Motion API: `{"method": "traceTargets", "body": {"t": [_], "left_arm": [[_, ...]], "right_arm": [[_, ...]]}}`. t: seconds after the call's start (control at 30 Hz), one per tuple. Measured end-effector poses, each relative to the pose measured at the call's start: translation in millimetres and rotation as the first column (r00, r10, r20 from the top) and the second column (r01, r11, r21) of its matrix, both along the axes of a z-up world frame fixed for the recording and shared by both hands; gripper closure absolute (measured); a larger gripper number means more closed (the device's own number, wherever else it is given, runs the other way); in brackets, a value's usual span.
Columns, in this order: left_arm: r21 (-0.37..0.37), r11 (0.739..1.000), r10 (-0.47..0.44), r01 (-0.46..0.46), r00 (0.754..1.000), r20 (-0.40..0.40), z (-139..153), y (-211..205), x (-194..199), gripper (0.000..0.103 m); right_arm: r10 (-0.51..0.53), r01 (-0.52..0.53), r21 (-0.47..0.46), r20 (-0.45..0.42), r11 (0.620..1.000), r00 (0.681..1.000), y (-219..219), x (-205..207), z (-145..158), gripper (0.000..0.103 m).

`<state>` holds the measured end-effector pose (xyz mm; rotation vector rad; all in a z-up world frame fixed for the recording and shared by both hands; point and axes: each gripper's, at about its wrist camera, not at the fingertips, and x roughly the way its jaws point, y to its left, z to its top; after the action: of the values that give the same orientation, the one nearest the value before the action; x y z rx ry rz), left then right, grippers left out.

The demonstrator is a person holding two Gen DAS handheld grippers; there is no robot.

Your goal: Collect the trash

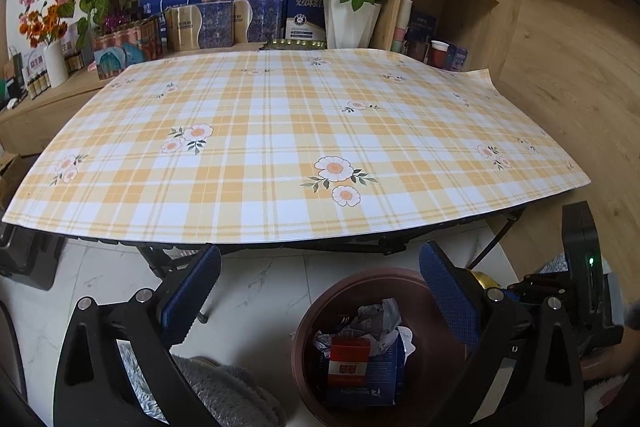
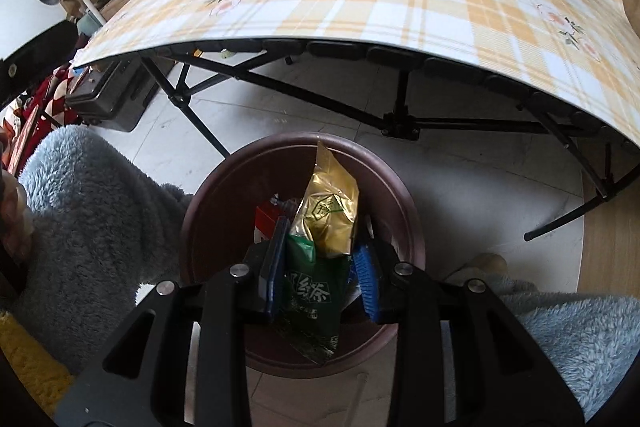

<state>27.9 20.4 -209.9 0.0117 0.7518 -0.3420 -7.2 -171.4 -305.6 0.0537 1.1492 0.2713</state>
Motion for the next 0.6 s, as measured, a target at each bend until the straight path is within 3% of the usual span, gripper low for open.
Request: {"method": "traceTargets", "body": {"t": [0.1, 0.23, 0.37, 0.6], "left_arm": [[-0.012, 1.000, 0.013, -0.014, 1.000, -0.012, -0.9, 2.8, 1.7, 0.006], [-0.016, 1.000, 0.020, -0.020, 1.000, -0.014, -0.7, 3.4, 1.7, 0.006], [-0.013, 1.000, 0.018, -0.018, 1.000, -0.013, -0.6, 3.3, 2.0, 0.006], [0.006, 1.000, 0.023, -0.023, 1.000, 0.007, 3.7, 0.4, 0.4, 0.006]], "right_arm": [[0.005, -0.005, -0.006, -0.006, 1.000, 1.000, 3.2, 1.2, -1.1, 0.067], [-0.002, 0.002, -0.024, 0.002, 1.000, 1.000, 3.9, 3.0, 0.3, 0.038], [-0.024, 0.025, -0.037, 0.017, 0.999, 1.000, -0.1, 3.7, 3.6, 0.019], [-0.077, 0.079, -0.039, 0.053, 0.996, 0.996, -12.9, 5.3, 19.5, 0.008]]}}
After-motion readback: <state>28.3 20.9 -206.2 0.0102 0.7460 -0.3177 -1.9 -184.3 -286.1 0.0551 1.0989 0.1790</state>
